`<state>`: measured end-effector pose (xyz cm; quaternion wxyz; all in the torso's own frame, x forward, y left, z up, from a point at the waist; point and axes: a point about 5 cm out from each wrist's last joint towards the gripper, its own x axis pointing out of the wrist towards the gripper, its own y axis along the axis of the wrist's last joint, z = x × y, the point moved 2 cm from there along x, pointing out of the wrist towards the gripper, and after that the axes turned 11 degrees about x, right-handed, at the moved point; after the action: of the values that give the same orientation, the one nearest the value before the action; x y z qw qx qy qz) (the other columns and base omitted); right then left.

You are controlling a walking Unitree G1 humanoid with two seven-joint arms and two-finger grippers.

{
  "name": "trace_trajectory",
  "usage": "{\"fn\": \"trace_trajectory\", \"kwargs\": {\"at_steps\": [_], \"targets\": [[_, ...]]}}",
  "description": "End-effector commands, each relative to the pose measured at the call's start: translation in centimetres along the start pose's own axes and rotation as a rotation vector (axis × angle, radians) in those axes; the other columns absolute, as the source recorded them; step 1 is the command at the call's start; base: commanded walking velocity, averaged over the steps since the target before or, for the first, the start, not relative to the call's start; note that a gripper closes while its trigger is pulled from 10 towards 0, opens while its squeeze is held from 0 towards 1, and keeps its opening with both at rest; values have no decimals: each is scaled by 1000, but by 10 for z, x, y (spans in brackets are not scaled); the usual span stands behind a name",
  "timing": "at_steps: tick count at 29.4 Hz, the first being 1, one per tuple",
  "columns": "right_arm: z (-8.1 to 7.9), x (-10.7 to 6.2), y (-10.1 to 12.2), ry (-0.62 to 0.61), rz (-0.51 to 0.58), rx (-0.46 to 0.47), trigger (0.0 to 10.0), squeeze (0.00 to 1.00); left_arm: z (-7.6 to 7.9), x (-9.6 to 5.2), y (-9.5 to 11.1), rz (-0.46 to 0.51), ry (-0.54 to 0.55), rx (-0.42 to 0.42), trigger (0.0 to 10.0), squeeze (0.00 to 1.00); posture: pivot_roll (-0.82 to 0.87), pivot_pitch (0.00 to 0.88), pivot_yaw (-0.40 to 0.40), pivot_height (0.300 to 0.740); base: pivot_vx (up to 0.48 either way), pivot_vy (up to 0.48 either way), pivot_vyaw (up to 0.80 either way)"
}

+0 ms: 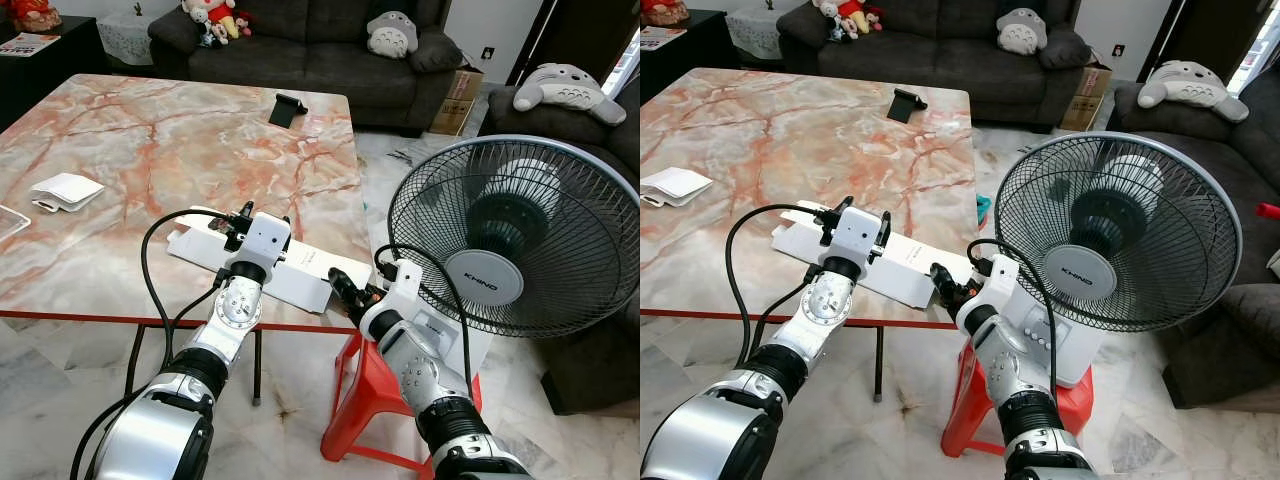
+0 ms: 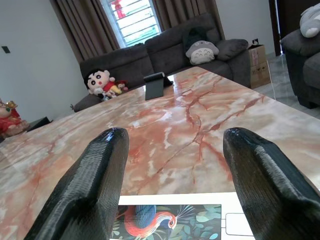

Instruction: Picking trash to rubbish bin

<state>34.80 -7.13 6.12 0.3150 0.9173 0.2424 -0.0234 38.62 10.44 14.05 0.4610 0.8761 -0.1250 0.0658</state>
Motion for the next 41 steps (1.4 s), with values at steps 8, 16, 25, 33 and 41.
{"fn": "trace_trajectory", "kwargs": {"at_steps": [8, 16, 25, 33, 41], "targets": [[-3, 3, 6, 7, 18, -15, 0, 0, 2, -1, 3, 13, -3, -11, 10000, 0, -40, 18, -97, 740, 0, 0, 0], [-3, 3, 7, 9, 21, -16, 0, 0, 2, -1, 3, 13, -4, -11, 10000, 0, -40, 14, -97, 740, 0, 0, 0], [-7, 4, 10, 37, 40, -18, 0, 0, 3, -1, 3, 10, 3, -15, 10000, 0, -41, 7, -97, 740, 0, 0, 0], [-29, 6, 13, 175, 51, -28, 0, 0, -3, 2, 7, 25, 47, -30, 10000, 0, -45, 0, -90, 740, 0, 0, 0], [-58, 1, 24, 367, 103, -34, 10000, 0, -6, -1, 4, 7, 94, -65, 10000, 0, -53, 0, -90, 740, 0, 0, 0]]}}
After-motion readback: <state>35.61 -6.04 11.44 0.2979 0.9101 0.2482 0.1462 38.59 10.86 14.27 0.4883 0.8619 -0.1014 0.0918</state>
